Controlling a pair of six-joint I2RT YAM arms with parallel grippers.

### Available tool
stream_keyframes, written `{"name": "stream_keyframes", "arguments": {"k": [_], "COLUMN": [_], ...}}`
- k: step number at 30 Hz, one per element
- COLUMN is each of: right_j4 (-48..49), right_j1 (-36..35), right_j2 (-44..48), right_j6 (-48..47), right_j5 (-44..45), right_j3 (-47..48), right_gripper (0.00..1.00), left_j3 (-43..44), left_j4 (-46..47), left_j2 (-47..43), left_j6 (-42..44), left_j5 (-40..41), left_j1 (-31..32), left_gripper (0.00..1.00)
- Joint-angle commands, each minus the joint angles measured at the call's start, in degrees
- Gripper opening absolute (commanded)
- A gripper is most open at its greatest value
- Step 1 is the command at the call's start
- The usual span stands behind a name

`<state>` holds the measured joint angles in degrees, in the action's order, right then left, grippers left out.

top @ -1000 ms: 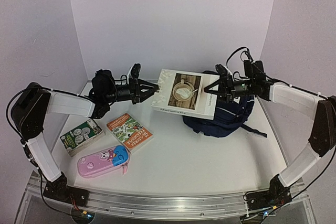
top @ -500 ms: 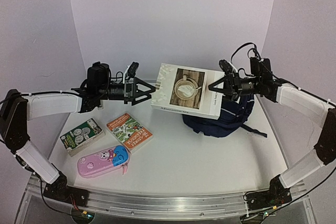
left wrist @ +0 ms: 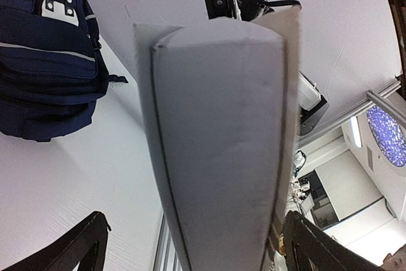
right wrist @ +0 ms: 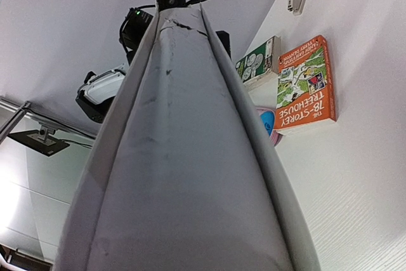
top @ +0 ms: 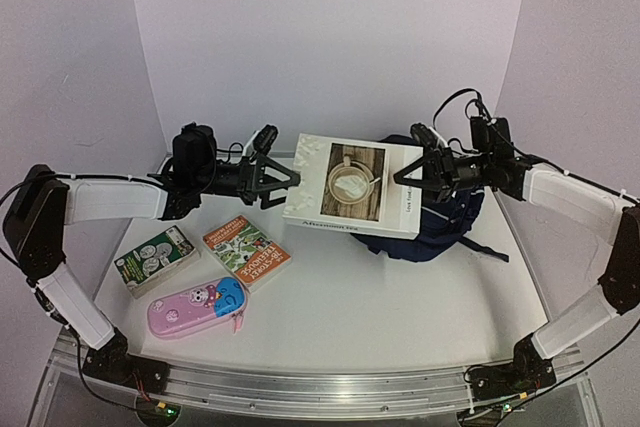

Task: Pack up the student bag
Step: Pick up the book from the center of the board.

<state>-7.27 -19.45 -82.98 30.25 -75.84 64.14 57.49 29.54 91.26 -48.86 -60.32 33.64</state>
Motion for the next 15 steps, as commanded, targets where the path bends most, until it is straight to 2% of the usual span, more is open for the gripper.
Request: {"name": "stream_keyframes", "arguments": {"k": [1, 3, 7, 9, 11, 13, 15], "right_j4": [2.24, 2.18, 1.84, 1.60, 1.44, 1.01, -0.17], "right_j1": [-1.30, -1.49, -1.53, -1.50, -1.48, -1.47, -1.38], "right_j2": [1.81, 1.54, 1.28, 1.04, 0.59, 0.05, -0.60], "right_j6": [-1.08, -1.16, -1.40, -1.48, -1.68, -1.93, -2.66], "right_j5": [-2.66, -2.65, -1.97, -1.42, -0.29, 1.13, 2.50], "right_j3": [0.38, 0.42, 0.53, 0.62, 0.86, 1.31, 2.12], "right_gripper": [0.28, 0.28, 0.28, 0.29, 0.32, 0.41, 0.62], "left_j3": [0.85, 1.21, 0.25, -0.59, -1.41, -1.96, -2.35], "left_j4": [6.24, 7.39, 12.29, 15.64, 18.56, 20.27, 21.51], "left_j2": [2.08, 2.63, 3.15, 3.05, 3.05, 3.06, 3.12], "left_j6": [-3.45, -4.38, -7.63, -9.45, -11.23, -12.40, -13.09], "left_j5": [-3.25, -3.84, -5.18, -5.59, -5.69, -5.69, -5.55], "left_j1": [1.30, 1.53, 1.52, 1.52, 1.57, 1.53, 1.53], "left_gripper": [0.92, 0.85, 0.62, 0.55, 0.47, 0.36, 0.26]}}
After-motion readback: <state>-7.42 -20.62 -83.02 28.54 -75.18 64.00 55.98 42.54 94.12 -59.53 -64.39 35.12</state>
